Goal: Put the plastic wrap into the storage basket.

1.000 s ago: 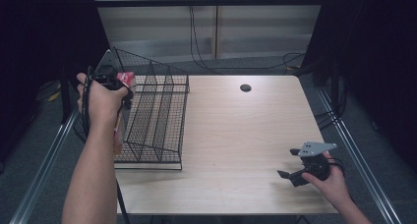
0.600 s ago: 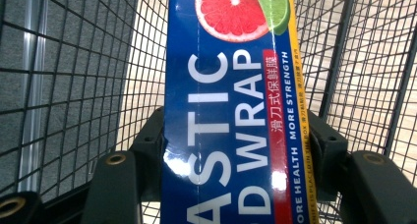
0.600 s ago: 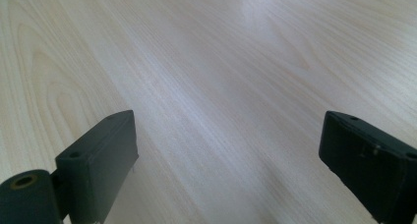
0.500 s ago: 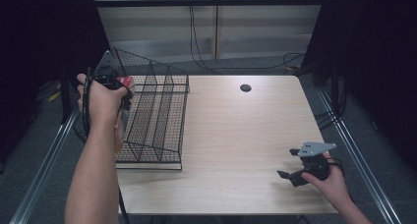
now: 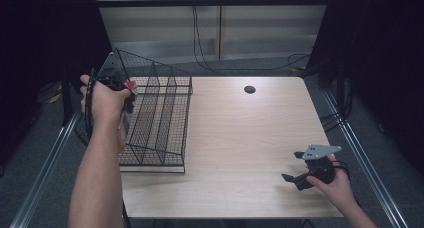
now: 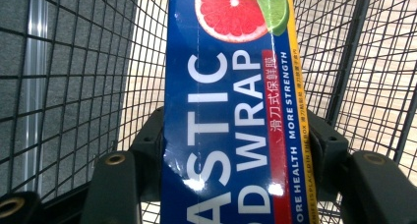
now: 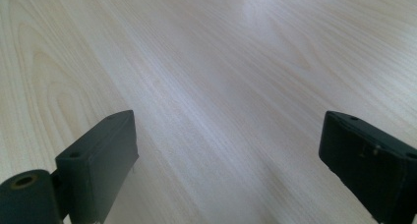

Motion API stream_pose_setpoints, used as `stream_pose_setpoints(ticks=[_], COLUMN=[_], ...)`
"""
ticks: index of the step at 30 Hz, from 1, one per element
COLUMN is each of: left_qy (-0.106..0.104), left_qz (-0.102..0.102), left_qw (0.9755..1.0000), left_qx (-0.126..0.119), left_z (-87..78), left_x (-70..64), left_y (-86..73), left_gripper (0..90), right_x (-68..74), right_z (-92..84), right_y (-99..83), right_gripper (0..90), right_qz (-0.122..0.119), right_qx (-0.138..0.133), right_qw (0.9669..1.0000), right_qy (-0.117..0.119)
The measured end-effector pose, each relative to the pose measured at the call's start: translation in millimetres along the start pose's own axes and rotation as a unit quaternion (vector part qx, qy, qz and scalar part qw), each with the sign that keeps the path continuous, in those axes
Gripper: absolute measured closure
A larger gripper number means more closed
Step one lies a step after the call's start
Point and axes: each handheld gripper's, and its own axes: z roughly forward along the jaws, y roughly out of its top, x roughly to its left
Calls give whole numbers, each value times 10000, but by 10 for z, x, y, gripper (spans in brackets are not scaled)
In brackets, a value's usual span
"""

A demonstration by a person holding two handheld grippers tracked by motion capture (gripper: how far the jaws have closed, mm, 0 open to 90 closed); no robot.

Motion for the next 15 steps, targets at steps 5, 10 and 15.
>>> stream_pose_setpoints(ticks=[5, 10, 15], left_qy=[11, 10, 63], left_qz=[-64, -69, 39], left_qw=[10000, 9999, 9998], left_qx=[16, 76, 165], left_z=[7, 23, 45], left_x=[0, 2, -3], left_y=[7, 19, 34], left_gripper=[408, 407, 407], right_x=[-4, -2, -2], right_z=[-5, 2, -6], right_y=[0, 0, 0], right_gripper=[71, 71, 71], right_qz=[5, -15, 15], right_qx=[-1, -12, 2], right_qw=[10000, 10000, 10000], right_qy=[-3, 10, 18])
